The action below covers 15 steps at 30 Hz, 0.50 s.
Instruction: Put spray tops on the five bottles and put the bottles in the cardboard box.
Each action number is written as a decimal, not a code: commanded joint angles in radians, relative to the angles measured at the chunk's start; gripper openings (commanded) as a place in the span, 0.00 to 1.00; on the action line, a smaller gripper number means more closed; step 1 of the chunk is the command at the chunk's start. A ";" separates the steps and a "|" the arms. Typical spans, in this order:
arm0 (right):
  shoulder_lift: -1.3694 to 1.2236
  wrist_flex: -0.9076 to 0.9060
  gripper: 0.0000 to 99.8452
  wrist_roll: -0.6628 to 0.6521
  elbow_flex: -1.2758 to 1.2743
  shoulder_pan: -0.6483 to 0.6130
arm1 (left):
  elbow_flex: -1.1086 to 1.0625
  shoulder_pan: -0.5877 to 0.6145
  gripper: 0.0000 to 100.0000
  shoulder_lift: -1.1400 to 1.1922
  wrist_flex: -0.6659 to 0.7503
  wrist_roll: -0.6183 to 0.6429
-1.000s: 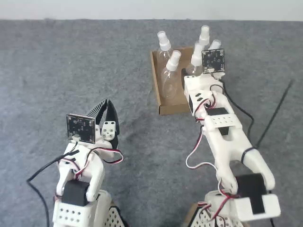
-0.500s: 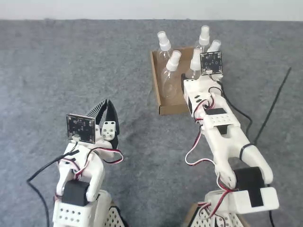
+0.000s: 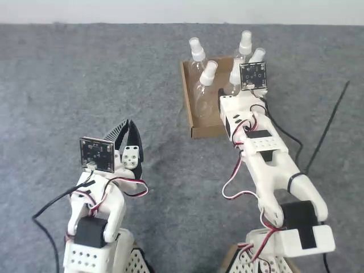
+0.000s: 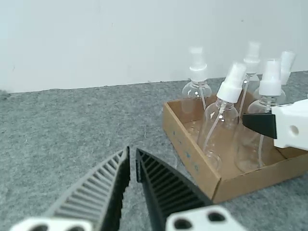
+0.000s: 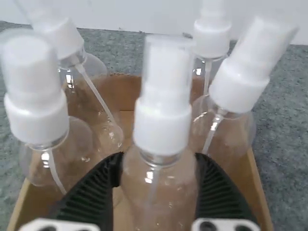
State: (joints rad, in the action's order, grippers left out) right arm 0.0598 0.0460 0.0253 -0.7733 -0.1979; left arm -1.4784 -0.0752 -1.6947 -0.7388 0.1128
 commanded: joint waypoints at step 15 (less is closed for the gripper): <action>0.018 -0.024 0.20 0.009 0.002 -0.038 | 0.005 0.006 0.01 -0.006 0.023 0.003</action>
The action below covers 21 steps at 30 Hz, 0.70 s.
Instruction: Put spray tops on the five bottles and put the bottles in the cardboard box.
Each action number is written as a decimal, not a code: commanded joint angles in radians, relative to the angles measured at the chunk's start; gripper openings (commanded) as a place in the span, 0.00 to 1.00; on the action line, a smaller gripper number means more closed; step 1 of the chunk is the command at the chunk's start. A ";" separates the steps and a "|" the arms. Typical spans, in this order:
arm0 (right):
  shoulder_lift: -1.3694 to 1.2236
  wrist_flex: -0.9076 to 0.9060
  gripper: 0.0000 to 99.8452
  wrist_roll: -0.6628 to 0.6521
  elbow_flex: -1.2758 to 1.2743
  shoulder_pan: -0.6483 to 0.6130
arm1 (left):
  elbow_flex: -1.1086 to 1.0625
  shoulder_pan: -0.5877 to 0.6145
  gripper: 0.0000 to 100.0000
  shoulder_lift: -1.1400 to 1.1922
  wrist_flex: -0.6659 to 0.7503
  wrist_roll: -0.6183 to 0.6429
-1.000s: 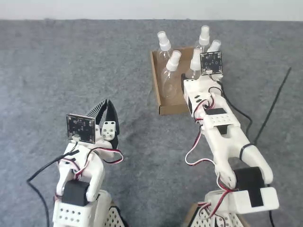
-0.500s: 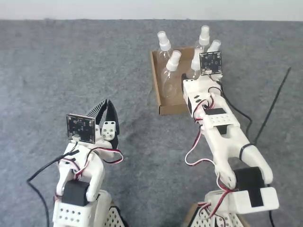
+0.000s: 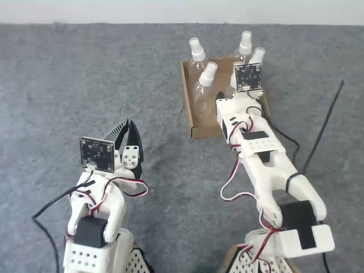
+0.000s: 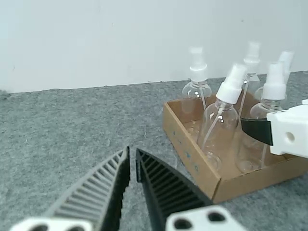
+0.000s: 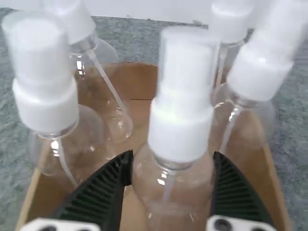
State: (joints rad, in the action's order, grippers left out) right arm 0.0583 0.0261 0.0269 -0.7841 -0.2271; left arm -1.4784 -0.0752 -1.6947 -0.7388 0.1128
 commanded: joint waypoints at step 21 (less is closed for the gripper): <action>0.298 -0.231 0.20 0.008 0.091 -0.007 | 0.005 0.006 0.01 -0.006 0.023 0.003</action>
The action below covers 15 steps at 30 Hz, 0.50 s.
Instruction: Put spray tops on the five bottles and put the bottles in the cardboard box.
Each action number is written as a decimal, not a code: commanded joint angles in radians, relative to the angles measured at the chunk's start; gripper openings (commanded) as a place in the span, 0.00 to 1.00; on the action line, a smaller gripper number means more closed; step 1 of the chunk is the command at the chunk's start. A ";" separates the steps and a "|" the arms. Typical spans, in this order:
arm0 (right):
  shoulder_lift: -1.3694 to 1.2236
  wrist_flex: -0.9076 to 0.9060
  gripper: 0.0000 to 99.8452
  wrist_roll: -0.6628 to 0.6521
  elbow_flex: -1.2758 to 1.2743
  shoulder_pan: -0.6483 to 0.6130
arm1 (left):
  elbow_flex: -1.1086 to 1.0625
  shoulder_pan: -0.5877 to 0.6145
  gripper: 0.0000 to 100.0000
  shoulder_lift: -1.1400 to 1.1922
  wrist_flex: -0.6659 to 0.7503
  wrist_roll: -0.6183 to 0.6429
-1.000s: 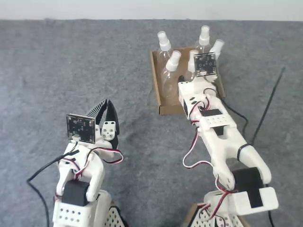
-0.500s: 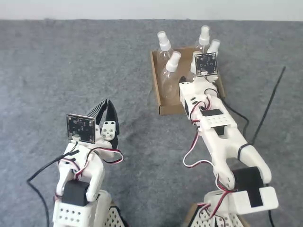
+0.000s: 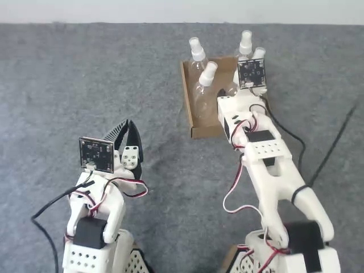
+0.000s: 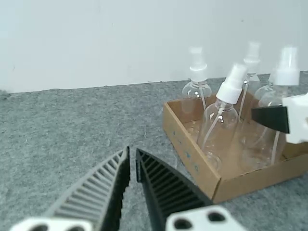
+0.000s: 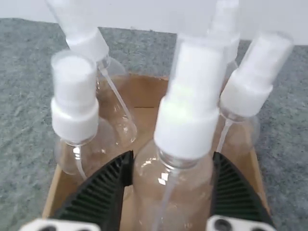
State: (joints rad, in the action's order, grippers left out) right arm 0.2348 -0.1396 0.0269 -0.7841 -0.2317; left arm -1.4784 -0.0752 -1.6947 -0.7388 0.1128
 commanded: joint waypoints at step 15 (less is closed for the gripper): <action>0.266 -0.263 0.19 0.008 0.221 -0.002 | 0.005 0.006 0.01 -0.006 0.023 0.003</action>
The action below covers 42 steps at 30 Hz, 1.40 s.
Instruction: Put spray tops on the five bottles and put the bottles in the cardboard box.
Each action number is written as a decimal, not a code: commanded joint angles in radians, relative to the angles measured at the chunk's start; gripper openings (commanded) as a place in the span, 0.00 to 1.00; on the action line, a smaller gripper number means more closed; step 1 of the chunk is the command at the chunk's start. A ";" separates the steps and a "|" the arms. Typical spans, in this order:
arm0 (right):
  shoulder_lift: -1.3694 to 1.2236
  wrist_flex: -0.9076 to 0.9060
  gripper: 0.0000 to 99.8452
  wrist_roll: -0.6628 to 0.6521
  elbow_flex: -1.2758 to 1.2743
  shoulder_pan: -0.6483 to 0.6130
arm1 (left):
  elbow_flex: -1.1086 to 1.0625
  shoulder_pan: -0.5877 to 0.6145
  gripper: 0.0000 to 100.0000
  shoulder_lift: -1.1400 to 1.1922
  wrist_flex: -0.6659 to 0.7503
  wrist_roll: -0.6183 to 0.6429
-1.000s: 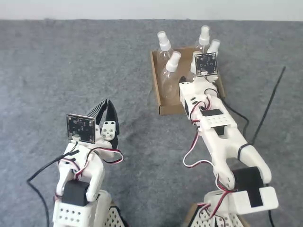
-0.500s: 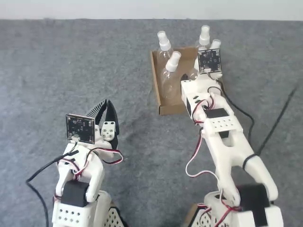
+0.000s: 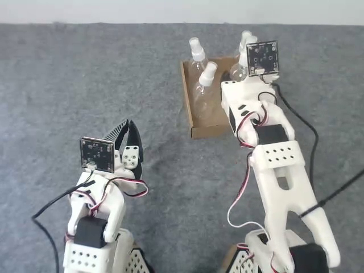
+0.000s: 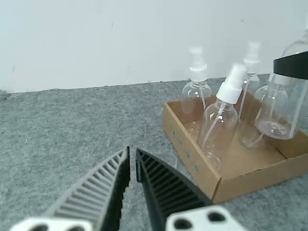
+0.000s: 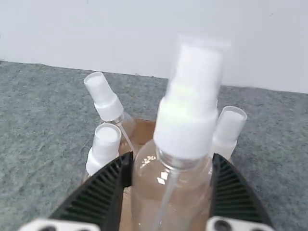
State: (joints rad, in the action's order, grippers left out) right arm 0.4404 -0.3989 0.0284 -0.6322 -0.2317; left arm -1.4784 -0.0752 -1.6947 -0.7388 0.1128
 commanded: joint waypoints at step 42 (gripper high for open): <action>-0.288 0.343 0.20 -0.020 -0.112 -0.007 | 0.005 0.006 0.01 -0.006 0.023 0.003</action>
State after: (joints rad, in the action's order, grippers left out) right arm 0.1427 -0.0798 0.0161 -0.7534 -0.2363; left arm -1.4784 -0.0752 -1.6947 -0.7388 0.1128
